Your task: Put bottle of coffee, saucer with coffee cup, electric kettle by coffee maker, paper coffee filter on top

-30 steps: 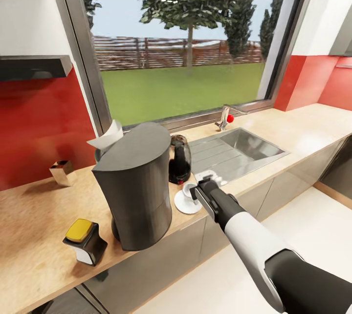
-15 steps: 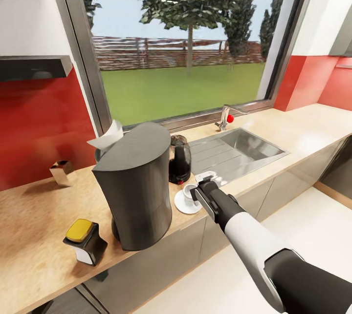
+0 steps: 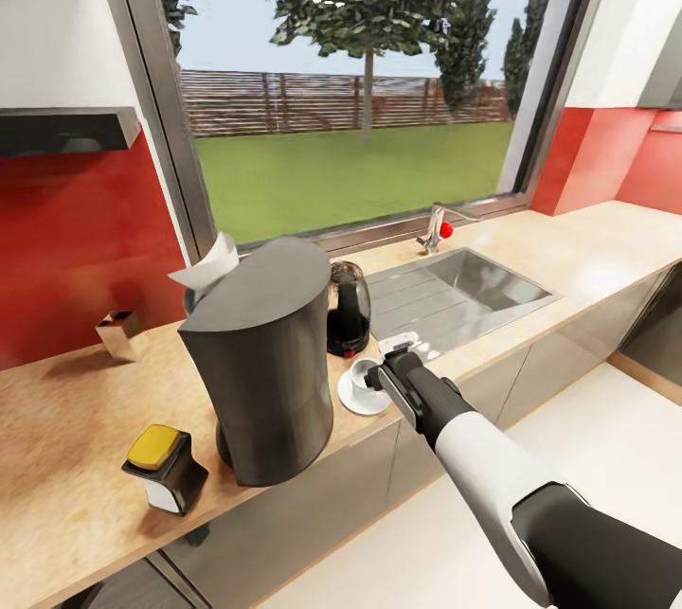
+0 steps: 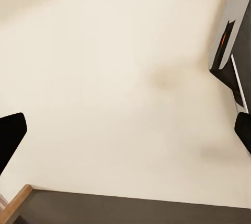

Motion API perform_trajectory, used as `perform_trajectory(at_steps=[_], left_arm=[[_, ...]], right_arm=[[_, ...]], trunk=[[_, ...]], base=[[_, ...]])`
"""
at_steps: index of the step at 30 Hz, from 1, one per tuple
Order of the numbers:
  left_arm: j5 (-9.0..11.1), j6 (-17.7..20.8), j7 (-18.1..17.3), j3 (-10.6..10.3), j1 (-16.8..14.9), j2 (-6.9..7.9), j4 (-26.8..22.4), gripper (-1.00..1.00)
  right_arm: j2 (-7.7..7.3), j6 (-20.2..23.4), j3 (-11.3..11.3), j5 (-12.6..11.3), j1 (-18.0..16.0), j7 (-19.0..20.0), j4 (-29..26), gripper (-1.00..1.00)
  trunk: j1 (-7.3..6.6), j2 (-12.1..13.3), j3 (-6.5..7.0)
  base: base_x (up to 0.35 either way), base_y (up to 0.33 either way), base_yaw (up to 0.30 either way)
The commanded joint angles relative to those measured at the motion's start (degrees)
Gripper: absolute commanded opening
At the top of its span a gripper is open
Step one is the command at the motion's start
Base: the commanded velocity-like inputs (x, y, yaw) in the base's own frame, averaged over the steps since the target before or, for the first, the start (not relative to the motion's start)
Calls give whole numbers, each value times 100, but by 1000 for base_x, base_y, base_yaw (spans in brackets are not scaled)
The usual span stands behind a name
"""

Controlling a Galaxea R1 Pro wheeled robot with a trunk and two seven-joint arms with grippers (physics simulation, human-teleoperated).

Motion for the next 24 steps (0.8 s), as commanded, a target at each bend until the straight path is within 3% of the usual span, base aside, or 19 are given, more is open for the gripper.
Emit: perform_trajectory(at_steps=[1, 15, 24], left_arm=[[54, -24, 9, -46, -1, 0, 2, 100], [55, -24, 23, -51, -1, 6, -5, 100], [55, -33, 34, -52, -1, 26, -5, 100]], right_arm=[[0, 16, 20, -61, -6, -52, -4, 100], [0, 16, 0, -62, -6, -66, -93, 100], [0, 33, -12, -51, -6, -79, -987, 100]], trunk=[[3, -10, -10], [3, -10, -10], [3, -10, -10]], base=[[0, 0, 0], [0, 0, 0], [0, 0, 0]])
